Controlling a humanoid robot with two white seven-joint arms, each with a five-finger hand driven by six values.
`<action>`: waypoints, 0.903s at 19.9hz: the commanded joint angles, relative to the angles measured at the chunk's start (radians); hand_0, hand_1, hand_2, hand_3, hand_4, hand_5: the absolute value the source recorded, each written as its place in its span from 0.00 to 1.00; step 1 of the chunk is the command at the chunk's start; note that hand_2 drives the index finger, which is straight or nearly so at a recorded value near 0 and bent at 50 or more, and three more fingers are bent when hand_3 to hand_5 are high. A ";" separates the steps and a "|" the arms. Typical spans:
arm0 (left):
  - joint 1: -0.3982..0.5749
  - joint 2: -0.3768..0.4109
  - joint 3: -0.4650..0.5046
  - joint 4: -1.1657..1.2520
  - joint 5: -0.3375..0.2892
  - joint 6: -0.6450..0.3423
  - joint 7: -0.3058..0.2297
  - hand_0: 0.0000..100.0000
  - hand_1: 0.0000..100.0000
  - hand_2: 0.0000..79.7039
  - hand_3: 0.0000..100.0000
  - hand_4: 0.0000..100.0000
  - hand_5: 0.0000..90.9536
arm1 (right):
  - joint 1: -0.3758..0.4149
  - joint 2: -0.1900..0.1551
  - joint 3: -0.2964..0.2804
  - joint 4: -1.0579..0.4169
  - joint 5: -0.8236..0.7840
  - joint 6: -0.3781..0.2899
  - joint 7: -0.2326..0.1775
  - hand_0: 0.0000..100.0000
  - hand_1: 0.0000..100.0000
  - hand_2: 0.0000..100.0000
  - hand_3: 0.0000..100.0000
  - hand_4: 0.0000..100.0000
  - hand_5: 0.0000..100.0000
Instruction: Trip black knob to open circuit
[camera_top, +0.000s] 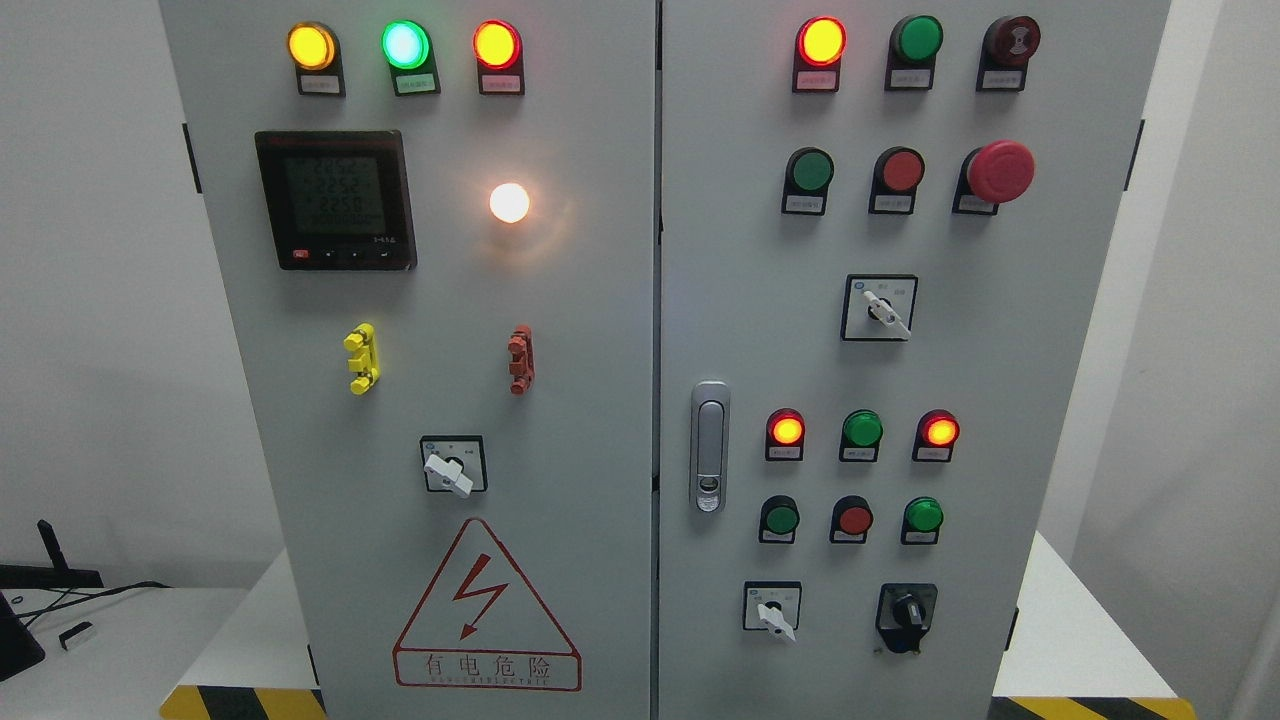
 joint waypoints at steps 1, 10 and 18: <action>0.000 0.000 0.000 0.000 -0.031 0.001 0.000 0.12 0.39 0.00 0.00 0.00 0.00 | 0.000 0.001 0.001 0.000 0.000 0.000 0.000 0.01 0.13 0.00 0.11 0.00 0.02; 0.000 0.000 0.000 0.000 -0.031 0.001 0.000 0.12 0.39 0.00 0.00 0.00 0.00 | 0.000 0.001 0.001 0.000 0.000 0.000 0.001 0.01 0.13 0.00 0.11 0.00 0.02; 0.000 -0.001 0.000 0.000 -0.031 0.001 0.000 0.12 0.39 0.00 0.00 0.00 0.00 | 0.067 -0.003 0.013 -0.116 -0.001 0.009 0.004 0.01 0.13 0.00 0.11 0.00 0.02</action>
